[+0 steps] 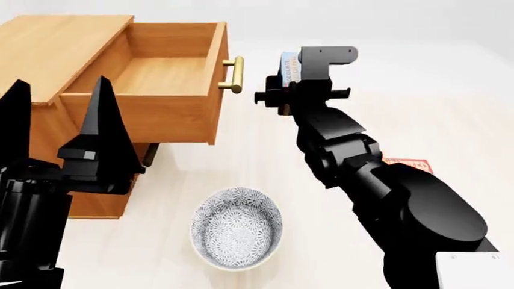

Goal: Put the chocolate pudding in the top drawer of the cabinet and close it.

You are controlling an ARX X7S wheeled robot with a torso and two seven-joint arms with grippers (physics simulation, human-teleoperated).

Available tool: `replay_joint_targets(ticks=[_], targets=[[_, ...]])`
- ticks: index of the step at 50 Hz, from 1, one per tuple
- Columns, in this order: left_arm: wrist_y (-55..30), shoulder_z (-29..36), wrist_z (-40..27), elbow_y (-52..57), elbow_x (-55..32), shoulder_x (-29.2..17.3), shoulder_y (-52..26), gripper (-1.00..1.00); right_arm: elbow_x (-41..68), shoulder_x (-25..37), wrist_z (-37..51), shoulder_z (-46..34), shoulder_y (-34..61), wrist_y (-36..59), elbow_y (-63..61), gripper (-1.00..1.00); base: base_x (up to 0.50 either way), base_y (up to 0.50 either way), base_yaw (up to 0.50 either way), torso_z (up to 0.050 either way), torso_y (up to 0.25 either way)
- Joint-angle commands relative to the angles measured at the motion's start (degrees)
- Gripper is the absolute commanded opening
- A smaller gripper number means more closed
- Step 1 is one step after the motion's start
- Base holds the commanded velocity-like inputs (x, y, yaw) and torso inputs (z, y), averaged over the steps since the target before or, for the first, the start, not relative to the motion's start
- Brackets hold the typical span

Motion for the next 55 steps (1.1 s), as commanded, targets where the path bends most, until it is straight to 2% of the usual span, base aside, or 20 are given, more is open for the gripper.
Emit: replay_joint_targets(ticks=[1, 24, 37, 48, 55], targets=[[-0.01, 0.52, -0.46, -0.38, -0.39, -0.40, -0.82, 1.00, -1.34, -0.01, 0.17, 0.20, 0.58, -0.10, 0.49, -1.00, 0.00, 0.00, 0.00, -0.007, 0.250], [1.07, 1.25, -0.98, -0.88, 0.14, -0.44, -0.65, 1.00, -1.79, 0.00, 0.17, 0.67, 1.06, -0.63, 1.24, -1.00, 0.00, 0.00, 0.00, -0.007, 0.247], [-0.45, 0.21, -3.47, 1.45, -1.27, -2.70, -0.83, 1.00, -1.84, 0.16, 0.09, 1.12, 2.52, -1.43, 1.15, -1.00, 0.00, 0.00, 0.00, 0.000, 0.000], [-0.31, 1.34, -3.65, 0.94, -0.56, -3.06, -1.37, 1.00, -2.93, 5.60, 5.61, 1.11, 6.41, -1.98, -11.38, -1.00, 0.00, 0.00, 0.00, 0.000, 0.000], [-0.43, 1.48, -4.04, 1.02, -0.88, -3.50, -1.29, 1.00, -3.18, 5.97, 5.49, 1.52, 8.50, -2.18, -12.99, -1.00, 0.00, 0.00, 0.00, 0.000, 0.000]])
